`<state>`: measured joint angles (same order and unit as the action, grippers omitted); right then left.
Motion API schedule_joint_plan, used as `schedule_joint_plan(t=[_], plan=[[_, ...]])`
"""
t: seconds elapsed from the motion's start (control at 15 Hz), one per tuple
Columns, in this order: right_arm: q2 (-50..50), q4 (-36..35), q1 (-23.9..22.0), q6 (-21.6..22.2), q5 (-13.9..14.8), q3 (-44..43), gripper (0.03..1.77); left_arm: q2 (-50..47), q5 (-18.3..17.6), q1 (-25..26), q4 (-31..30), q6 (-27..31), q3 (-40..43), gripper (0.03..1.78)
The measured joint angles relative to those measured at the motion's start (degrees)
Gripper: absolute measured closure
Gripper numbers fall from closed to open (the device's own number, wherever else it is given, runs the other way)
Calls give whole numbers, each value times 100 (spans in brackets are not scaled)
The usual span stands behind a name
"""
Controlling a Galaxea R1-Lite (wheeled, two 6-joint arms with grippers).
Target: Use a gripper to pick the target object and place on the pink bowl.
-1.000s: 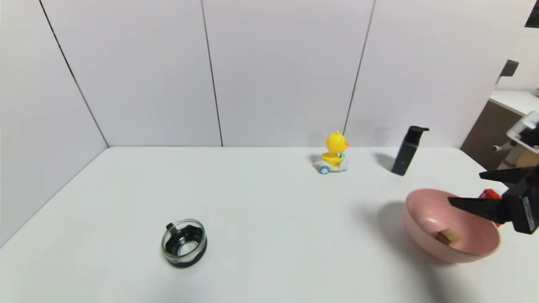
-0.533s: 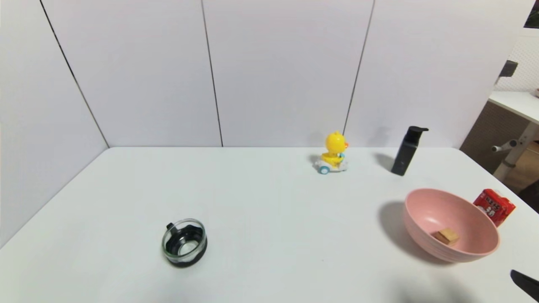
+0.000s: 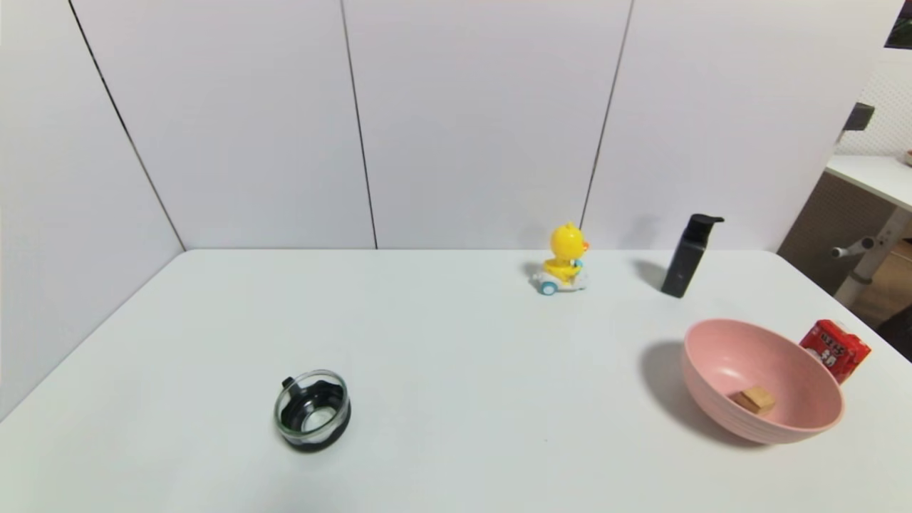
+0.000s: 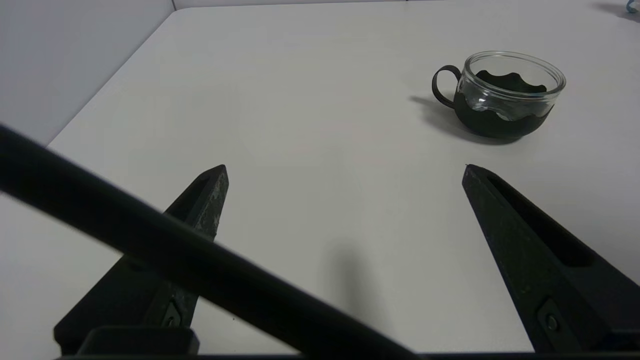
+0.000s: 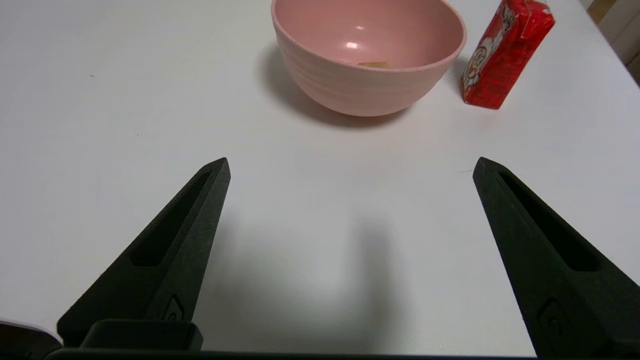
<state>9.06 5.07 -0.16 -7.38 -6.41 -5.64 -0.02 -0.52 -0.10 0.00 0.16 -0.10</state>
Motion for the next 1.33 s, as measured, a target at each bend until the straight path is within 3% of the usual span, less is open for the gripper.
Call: schedule_joint_plan(t=[0.2,0.53,1.33], plan=[[-639,-389,18,21,99,282,11,0,0,0,0,2,0,12],[-898,-664,23,265,540,549,11,0,1,-1,0,0,0,12],[-917,-696,29,580,571,564,10,0,1,0,0,0,0,12]])
